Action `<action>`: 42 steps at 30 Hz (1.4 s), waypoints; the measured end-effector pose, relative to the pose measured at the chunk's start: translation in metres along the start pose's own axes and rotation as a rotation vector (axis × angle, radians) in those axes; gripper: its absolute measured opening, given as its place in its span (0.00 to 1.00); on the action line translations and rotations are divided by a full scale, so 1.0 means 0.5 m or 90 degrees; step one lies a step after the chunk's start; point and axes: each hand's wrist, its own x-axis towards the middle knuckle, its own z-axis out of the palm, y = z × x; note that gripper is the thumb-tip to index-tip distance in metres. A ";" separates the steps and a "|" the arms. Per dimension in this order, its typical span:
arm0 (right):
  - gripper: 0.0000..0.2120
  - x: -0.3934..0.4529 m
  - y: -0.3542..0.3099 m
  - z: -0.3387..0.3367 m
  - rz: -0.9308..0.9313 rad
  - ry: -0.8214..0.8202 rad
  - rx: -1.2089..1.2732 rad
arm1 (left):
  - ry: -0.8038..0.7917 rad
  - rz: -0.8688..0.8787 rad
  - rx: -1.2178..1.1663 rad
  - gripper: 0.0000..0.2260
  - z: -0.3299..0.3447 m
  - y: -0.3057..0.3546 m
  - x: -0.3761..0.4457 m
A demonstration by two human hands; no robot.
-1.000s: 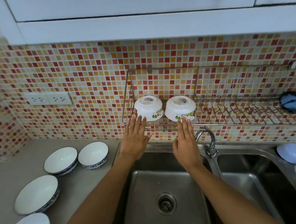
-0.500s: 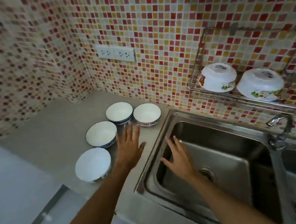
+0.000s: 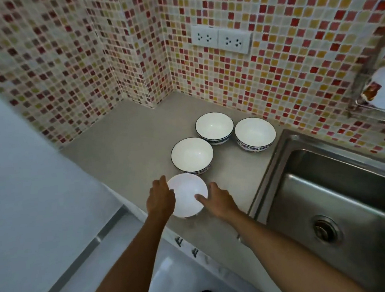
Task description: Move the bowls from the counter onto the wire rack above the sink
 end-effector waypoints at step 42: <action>0.19 -0.347 0.438 -0.823 0.050 0.785 -0.151 | -0.307 0.449 -0.672 0.20 -0.046 0.935 -0.224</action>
